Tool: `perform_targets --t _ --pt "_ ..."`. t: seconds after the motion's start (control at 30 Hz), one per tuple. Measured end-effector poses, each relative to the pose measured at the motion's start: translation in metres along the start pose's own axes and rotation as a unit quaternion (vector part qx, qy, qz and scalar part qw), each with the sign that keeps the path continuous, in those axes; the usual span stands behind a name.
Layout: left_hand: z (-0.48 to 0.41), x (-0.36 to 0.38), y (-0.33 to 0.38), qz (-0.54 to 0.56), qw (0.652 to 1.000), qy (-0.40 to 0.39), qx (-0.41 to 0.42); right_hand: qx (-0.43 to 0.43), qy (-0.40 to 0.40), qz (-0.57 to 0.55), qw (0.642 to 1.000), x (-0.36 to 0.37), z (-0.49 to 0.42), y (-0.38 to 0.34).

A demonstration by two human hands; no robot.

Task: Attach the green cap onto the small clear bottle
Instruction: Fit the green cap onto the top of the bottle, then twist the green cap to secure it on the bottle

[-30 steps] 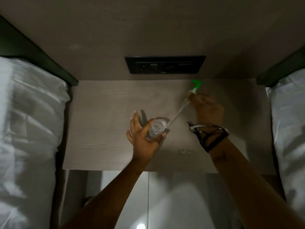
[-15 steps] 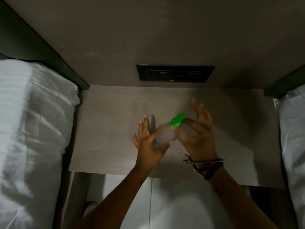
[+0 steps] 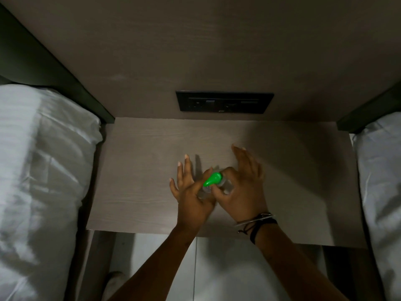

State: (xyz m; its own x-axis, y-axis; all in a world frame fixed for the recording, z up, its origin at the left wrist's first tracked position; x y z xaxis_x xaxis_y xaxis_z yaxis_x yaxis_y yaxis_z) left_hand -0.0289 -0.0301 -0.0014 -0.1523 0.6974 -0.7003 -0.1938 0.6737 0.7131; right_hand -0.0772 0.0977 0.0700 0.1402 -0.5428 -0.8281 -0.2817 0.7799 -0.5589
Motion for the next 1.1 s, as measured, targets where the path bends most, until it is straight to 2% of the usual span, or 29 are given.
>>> perform_targets --t 0.17,0.27,0.37,0.47,0.57,0.67,0.77,0.83,0.97,1.1 --pt "0.001 0.002 -0.001 0.031 0.999 0.022 -0.010 0.048 -0.062 0.045 0.996 0.017 0.000 0.008" --pt "0.001 0.004 -0.003 0.028 0.999 0.023 -0.008 -0.019 -0.095 0.026 0.995 0.019 -0.004 0.007" --pt "0.001 0.004 -0.002 0.016 0.999 0.027 -0.007 -0.062 -0.054 0.015 0.996 0.011 -0.005 0.006" --pt "0.002 0.004 -0.002 0.003 1.000 0.026 -0.005 -0.032 -0.013 0.064 0.997 0.010 -0.010 0.006" --pt "0.001 0.005 -0.004 -0.008 1.000 0.019 0.000 -0.010 -0.039 0.018 0.999 0.016 -0.011 0.010" --pt "0.000 0.006 -0.006 0.015 1.000 0.011 -0.001 -0.041 -0.080 -0.059 0.994 0.022 -0.009 0.016" --pt "0.000 0.008 -0.006 0.003 1.000 0.013 0.007 -0.025 -0.033 -0.045 0.998 0.017 -0.014 0.018" --pt "0.000 0.008 -0.007 -0.003 1.000 0.018 0.003 -0.010 -0.030 -0.033 0.999 0.020 -0.016 0.017" --pt "-0.001 0.007 -0.007 -0.005 1.000 0.018 0.003 -0.006 -0.073 -0.158 0.985 0.029 -0.012 0.021" --pt "-0.002 0.008 -0.007 -0.019 1.000 0.017 0.005 0.005 0.000 -0.133 0.991 0.024 -0.018 0.023"
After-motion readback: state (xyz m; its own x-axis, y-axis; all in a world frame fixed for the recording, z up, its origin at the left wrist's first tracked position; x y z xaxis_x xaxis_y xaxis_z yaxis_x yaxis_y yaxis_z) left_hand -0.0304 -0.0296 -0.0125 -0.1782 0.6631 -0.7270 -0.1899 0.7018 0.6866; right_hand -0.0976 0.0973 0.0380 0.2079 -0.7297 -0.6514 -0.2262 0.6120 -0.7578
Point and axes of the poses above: each hand's wrist, its own z-axis away from the middle knuckle, its own x-axis out of the palm, y = z × x, the point moved 5 cm from there along -z, towards the middle knuckle, and after that the axes turned 1 degree about -y, right-handed, at the moved point
